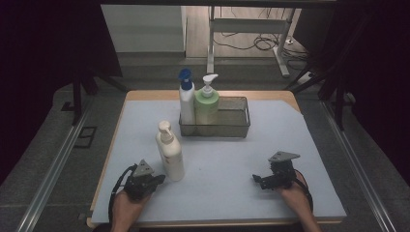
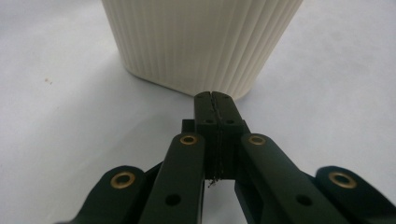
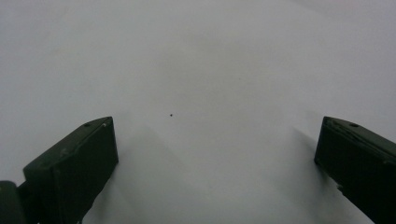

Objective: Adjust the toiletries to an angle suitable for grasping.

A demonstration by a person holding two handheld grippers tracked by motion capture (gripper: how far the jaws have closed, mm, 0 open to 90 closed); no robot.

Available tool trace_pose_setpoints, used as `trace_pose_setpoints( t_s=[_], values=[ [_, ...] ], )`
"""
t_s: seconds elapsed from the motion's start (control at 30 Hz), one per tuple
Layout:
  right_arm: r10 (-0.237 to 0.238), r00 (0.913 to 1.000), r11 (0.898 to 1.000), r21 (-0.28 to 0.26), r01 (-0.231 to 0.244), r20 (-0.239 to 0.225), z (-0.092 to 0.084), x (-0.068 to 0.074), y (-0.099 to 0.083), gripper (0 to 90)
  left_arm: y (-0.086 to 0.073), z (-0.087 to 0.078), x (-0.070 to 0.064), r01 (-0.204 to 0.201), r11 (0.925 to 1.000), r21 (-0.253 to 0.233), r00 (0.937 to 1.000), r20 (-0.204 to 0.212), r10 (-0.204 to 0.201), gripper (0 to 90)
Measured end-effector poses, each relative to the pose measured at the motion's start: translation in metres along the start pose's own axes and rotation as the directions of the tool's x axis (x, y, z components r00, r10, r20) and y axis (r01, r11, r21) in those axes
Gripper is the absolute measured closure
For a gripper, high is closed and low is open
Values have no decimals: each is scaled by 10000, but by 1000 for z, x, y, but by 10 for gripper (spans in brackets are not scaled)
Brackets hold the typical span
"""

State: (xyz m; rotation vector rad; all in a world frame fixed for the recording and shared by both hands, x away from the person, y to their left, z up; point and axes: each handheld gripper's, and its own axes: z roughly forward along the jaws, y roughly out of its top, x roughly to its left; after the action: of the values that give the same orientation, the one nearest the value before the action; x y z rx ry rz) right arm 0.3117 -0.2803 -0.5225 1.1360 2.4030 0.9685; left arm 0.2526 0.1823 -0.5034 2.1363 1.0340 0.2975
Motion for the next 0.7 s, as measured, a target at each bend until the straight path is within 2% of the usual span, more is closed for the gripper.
trace_pose_setpoints(
  t_s=[0.2,0.3,0.43,0.7],
  values=[
    [-14,10000,10000,6,14,11,0,0,0,0,4,3,2,67,9997,-222,9993,380,-58,896],
    [-9,10000,10000,18,9,14,0,0,0,0,5,5,-1,-113,9998,-162,9993,354,118,896],
    [-6,10000,10000,28,5,40,0,0,0,0,5,7,-2,-55,9998,-210,9993,369,63,895],
    [-19,10000,10000,61,19,39,0,0,1,0,12,12,-3,-246,9996,-164,9989,392,252,895]
  ],
)
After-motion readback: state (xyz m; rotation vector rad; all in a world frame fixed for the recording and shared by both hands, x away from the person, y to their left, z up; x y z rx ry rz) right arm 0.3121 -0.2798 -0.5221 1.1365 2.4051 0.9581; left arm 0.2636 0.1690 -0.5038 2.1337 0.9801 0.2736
